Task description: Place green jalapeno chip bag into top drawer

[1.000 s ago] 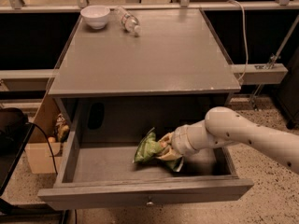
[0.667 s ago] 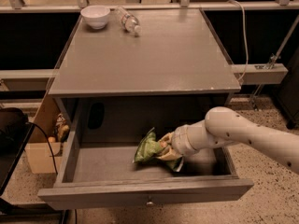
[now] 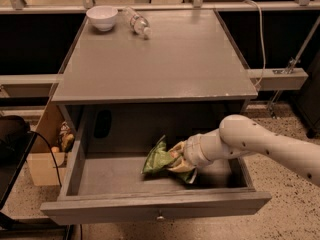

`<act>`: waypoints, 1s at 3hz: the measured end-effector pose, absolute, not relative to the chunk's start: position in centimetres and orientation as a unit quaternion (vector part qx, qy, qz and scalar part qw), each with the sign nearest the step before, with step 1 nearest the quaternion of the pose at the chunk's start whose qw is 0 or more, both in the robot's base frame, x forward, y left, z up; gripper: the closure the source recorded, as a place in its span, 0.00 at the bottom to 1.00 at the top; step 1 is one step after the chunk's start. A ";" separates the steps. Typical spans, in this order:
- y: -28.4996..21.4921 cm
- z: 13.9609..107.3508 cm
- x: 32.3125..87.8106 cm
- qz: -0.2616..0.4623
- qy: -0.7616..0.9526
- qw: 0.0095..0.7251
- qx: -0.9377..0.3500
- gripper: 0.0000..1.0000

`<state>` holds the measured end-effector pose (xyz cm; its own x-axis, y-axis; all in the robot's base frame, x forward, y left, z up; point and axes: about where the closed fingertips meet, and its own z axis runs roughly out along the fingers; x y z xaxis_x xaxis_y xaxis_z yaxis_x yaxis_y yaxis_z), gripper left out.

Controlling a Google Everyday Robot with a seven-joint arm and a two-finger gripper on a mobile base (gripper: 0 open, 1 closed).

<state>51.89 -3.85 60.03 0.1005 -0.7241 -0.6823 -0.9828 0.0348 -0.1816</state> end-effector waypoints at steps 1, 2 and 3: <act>-3.9 60.0 51.9 0.198 0.641 0.327 -0.666 0.03; -3.9 60.0 51.9 0.198 0.641 0.327 -0.666 0.00; -3.8 60.0 51.9 0.198 0.641 0.327 -0.666 0.00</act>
Offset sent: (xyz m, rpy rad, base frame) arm 0.0000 0.0000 0.0000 0.0000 0.0000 0.0000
